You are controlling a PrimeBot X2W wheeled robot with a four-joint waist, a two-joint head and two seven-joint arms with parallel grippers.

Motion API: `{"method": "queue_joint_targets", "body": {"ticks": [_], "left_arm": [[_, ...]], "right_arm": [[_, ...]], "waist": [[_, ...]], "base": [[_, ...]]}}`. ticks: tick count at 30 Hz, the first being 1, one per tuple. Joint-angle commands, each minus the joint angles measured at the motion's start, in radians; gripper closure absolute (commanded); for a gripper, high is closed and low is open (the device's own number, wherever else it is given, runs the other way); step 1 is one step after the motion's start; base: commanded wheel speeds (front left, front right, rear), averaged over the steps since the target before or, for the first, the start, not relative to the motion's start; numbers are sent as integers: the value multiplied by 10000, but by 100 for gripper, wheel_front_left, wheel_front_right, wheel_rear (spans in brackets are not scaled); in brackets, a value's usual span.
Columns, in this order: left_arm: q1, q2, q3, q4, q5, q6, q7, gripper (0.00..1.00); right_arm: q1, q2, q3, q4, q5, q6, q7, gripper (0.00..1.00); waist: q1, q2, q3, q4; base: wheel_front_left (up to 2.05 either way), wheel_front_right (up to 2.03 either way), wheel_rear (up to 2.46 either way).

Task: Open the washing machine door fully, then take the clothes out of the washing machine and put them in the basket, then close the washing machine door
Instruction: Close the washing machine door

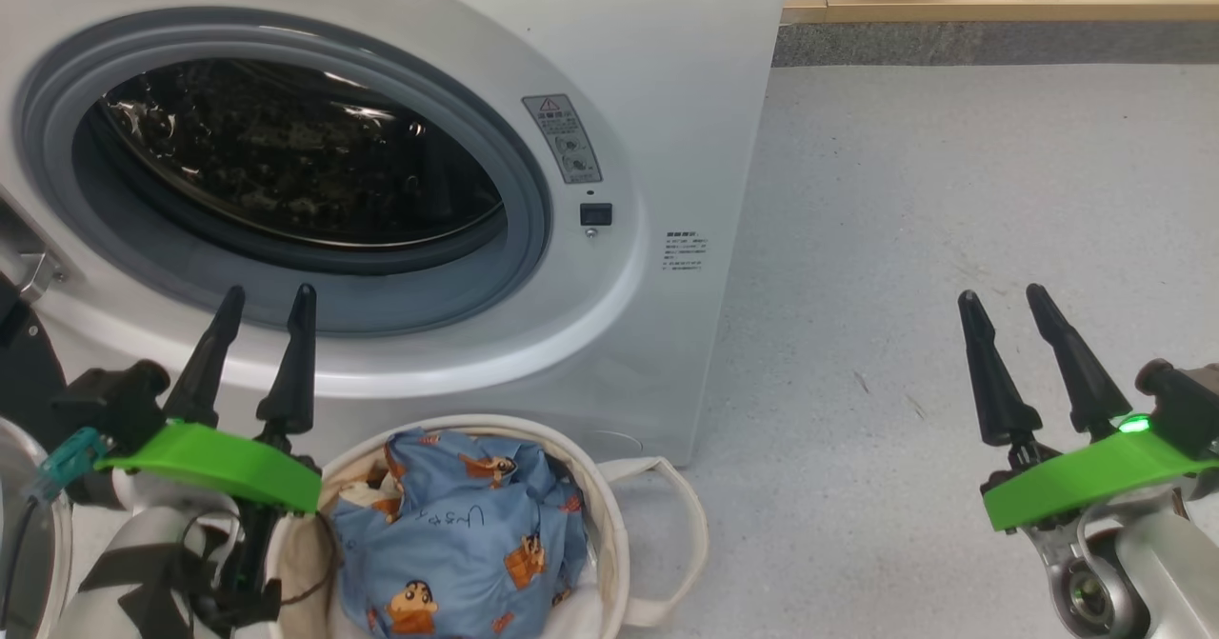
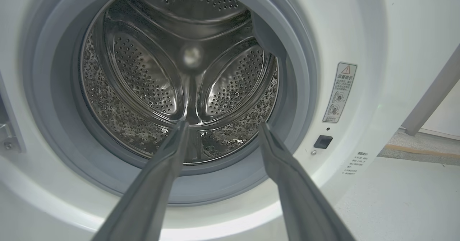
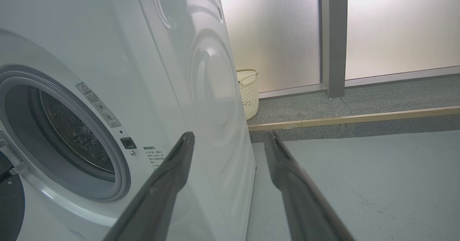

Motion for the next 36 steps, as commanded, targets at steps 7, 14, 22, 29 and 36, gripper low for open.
{"method": "queue_joint_targets", "body": {"ticks": [7,14,22,29,36], "left_arm": [[-245,456,490,-316,-91,53,-52,0],[-224,450,442,-308,-118,41,-58,0],[-132,387,433,-291,-171,17,-78,0],[-44,321,312,-247,-108,-18,-90,0],[-4,283,274,-201,-104,-39,-98,0]], "right_arm": [[53,-240,69,-270,-45,75,-124,0],[72,-247,83,-247,-13,75,-124,0],[107,-220,148,-210,10,75,-124,0],[134,-214,194,-196,7,75,-124,0],[164,-233,210,-200,5,75,-124,0]], "waist": [[0,0,18,0],[0,0,-13,42],[0,0,-65,116],[0,0,-106,204],[0,0,-119,284]], "base": [[-134,92,42],[-216,179,38],[-214,182,31],[-111,111,0],[-21,21,0]]}}
